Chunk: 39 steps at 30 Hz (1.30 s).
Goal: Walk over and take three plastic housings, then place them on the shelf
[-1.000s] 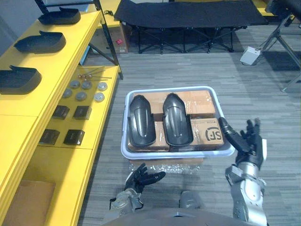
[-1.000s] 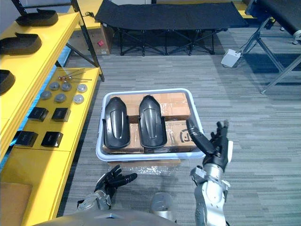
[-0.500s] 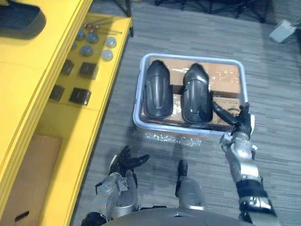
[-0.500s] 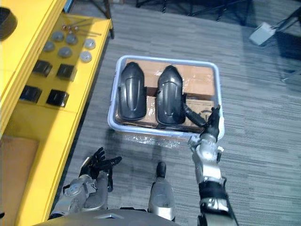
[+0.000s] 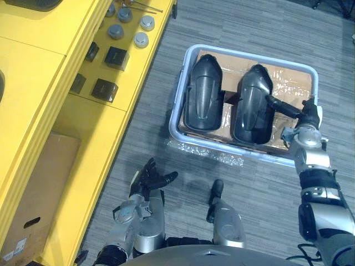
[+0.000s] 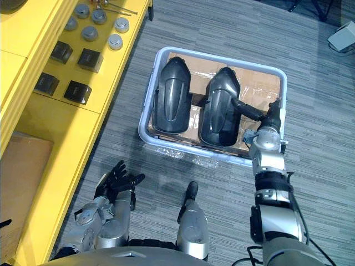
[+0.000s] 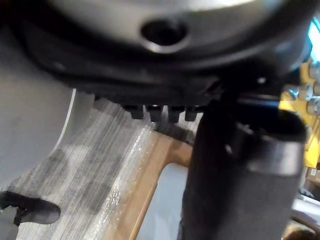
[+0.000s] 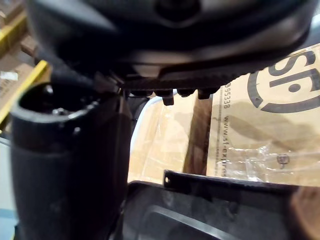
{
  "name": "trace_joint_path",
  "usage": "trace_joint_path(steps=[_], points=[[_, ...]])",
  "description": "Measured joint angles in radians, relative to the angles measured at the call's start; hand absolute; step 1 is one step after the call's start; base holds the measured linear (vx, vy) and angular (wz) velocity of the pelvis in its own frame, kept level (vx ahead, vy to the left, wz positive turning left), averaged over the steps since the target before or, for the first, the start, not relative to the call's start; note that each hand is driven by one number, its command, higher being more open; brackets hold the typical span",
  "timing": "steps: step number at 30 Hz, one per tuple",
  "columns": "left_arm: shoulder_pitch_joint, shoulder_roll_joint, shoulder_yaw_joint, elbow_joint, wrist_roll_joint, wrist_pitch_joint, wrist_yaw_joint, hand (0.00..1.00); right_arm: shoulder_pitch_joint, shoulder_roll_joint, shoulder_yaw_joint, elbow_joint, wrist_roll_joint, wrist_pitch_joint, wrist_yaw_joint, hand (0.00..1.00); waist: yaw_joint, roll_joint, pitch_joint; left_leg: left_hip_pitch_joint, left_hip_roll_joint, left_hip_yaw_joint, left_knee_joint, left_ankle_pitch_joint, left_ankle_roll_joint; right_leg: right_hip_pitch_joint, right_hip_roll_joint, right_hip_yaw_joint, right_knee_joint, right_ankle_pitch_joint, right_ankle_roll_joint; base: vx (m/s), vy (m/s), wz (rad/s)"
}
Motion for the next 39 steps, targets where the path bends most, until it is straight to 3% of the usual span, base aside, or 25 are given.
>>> trace_joint_path(steps=[5, 9, 10, 15, 26, 33, 39], points=[[-0.021, 0.0, -0.002, 0.002, -0.003, 0.004, -0.013, 1.0, -0.095, -0.072, 0.043, 0.139, -0.003, 0.107, 0.081, 1.0, 0.006, 0.027, 0.019, -0.03, -0.004, -0.025, 0.032, 0.0, 0.001, -0.001, 0.0, -0.026, 0.008, 0.0, 0.001, -0.07, 0.01, 0.14], [-0.03, 0.0, -0.009, 0.003, -0.005, 0.004, -0.018, 1.0, -0.198, -0.114, 0.09, 0.243, -0.042, 0.157, 0.133, 1.0, 0.02, 0.042, 0.025, -0.039, -0.005, -0.026, 0.045, 0.0, 0.001, -0.002, -0.001, -0.033, 0.009, -0.001, 0.001, -0.07, 0.007, 0.0], [-0.035, 0.0, -0.012, 0.003, -0.006, 0.004, -0.02, 1.0, -0.223, -0.129, 0.09, 0.275, -0.075, 0.177, 0.155, 0.0, 0.028, 0.048, 0.026, -0.049, -0.005, -0.031, 0.051, 0.001, 0.001, -0.005, -0.001, -0.045, 0.009, -0.001, 0.002, -0.07, -0.001, 0.12], [-0.053, 0.005, -0.045, 0.006, -0.048, 0.0, -0.02, 1.0, -0.282, -0.166, 0.136, 0.347, -0.272, 0.23, 0.188, 0.0, 0.052, 0.066, 0.031, -0.072, -0.006, -0.045, 0.065, 0.006, -0.001, -0.023, -0.002, -0.059, 0.032, -0.007, 0.009, -0.05, 0.003, 0.06], [-0.099, 0.016, -0.124, 0.03, -0.132, -0.004, 0.017, 1.0, -0.353, -0.17, 0.177, 0.457, -0.542, 0.231, 0.184, 0.0, 0.071, 0.109, 0.032, -0.109, -0.011, -0.045, 0.057, 0.031, 0.001, -0.076, -0.012, -0.064, 0.06, -0.011, 0.011, 0.0, -0.002, 0.01], [-0.103, 0.04, -0.174, 0.004, -0.138, -0.019, 0.047, 1.0, -0.351, -0.141, 0.209, 0.474, -0.613, 0.151, 0.072, 0.0, 0.078, 0.109, 0.032, -0.134, -0.011, -0.046, 0.062, 0.039, 0.0, -0.107, -0.015, -0.066, 0.076, -0.01, 0.011, 0.0, -0.001, 0.0], [-0.106, 0.051, -0.178, -0.007, -0.163, 0.008, 0.086, 1.0, -0.285, -0.134, 0.33, 0.376, -0.618, 0.064, -0.024, 0.0, 0.052, 0.108, 0.032, -0.135, -0.003, -0.023, 0.062, 0.037, -0.001, -0.124, -0.012, -0.041, 0.077, -0.006, 0.009, 0.01, 0.004, -0.12]])
